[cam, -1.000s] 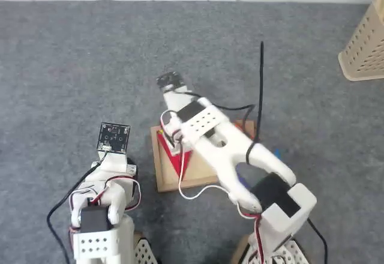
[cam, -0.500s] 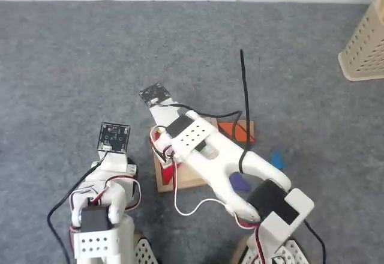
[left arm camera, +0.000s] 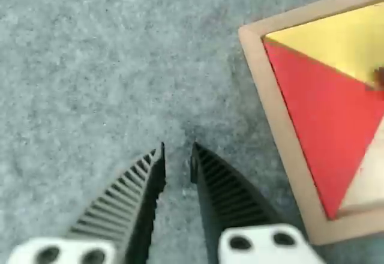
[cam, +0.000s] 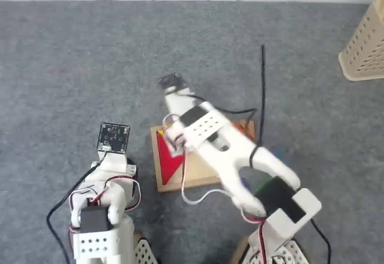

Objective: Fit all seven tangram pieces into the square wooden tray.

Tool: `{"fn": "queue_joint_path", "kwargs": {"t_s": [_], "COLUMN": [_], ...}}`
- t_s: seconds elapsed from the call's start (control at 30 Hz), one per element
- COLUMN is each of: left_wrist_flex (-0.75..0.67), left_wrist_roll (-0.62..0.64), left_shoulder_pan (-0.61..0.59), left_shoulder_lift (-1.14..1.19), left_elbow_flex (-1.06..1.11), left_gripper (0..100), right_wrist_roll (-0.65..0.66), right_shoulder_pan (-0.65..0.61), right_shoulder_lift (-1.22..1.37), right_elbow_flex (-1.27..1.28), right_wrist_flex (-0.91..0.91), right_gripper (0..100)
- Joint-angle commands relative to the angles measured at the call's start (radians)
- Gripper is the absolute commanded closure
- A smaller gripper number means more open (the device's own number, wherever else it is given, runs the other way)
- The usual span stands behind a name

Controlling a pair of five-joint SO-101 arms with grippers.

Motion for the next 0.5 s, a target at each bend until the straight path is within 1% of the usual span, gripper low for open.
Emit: {"fn": "queue_joint_path", "kwargs": {"t_s": [0.0, 0.2, 0.33, 0.47], "left_wrist_flex": [0.000, 0.000, 0.000, 0.000], "left_wrist_roll": [0.008, 0.008, 0.008, 0.008], "left_shoulder_pan": [0.002, 0.002, 0.002, 0.002], "left_shoulder_lift": [-0.023, -0.023, -0.023, -0.023], "left_elbow_flex": [-0.008, -0.008, -0.008, -0.008], "left_gripper": [93, 93, 93, 93], "right_wrist_roll": [0.060, 0.071, 0.158, 0.164], "right_shoulder_pan": [0.047, 0.059, 0.087, 0.117], "right_shoulder_lift": [-0.076, -0.039, 0.068, 0.116], "right_elbow_flex": [-0.008, -0.005, -0.012, -0.071], "right_wrist_flex": [-0.053, -0.120, -0.176, -0.154], "right_gripper": [85.1, 85.1, 85.3, 85.3]}}
